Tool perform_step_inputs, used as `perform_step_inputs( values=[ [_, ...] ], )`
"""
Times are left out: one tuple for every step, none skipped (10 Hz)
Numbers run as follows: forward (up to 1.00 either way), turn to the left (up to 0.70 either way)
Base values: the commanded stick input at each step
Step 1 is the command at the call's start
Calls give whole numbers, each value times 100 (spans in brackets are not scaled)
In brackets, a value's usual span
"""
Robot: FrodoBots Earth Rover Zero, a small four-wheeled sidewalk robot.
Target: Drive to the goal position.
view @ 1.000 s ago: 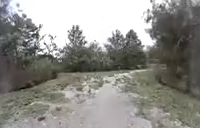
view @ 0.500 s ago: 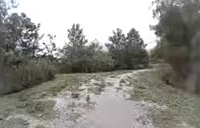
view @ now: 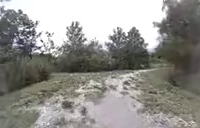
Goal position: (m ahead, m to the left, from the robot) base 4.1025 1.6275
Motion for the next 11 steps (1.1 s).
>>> perform_step_inputs(
  values=[
    [85,0],
    [85,0],
    [85,0],
    [85,0],
    [85,0],
    [85,0],
    [85,0],
    [85,0],
    [85,0],
    [85,0],
    [85,0]
  ],
)
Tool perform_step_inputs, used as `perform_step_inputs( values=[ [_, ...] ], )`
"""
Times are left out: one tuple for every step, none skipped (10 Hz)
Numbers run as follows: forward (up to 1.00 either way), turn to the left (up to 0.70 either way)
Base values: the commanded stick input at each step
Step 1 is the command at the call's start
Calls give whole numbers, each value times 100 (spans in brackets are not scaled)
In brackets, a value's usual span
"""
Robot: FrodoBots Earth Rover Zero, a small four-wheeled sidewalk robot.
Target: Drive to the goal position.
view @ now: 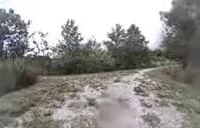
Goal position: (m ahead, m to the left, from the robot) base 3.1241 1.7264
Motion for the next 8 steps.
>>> perform_step_inputs(
  values=[
    [85,0],
    [85,0],
    [85,0],
    [85,0],
    [85,0],
    [85,0],
    [85,0],
    [85,0]
  ],
)
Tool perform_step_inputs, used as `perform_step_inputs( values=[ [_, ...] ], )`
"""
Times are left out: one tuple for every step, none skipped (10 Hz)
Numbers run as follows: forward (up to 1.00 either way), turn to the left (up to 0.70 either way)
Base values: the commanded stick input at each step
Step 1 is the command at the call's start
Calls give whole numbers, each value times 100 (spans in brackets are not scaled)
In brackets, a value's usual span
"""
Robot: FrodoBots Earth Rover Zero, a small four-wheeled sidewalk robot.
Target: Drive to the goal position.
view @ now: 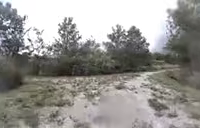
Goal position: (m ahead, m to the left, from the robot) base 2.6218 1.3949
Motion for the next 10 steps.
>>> perform_step_inputs(
  values=[
    [85,22],
    [85,34],
    [85,34],
    [85,34],
    [85,34],
    [85,34],
    [85,34],
    [85,34],
    [85,34],
    [85,34]
  ],
)
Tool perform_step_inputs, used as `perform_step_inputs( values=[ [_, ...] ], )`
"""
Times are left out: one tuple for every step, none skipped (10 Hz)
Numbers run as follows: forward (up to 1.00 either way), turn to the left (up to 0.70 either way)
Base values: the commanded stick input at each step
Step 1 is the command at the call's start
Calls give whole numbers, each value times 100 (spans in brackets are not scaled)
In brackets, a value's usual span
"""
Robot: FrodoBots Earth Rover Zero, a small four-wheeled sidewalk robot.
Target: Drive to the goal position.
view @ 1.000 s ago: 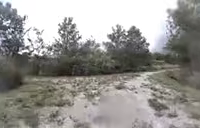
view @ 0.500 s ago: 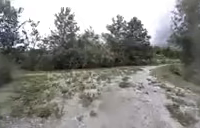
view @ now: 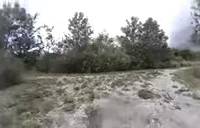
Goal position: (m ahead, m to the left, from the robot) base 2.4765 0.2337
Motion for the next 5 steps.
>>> perform_step_inputs(
  values=[
    [85,34],
    [85,23],
    [85,7],
    [85,0],
    [85,0]
  ],
)
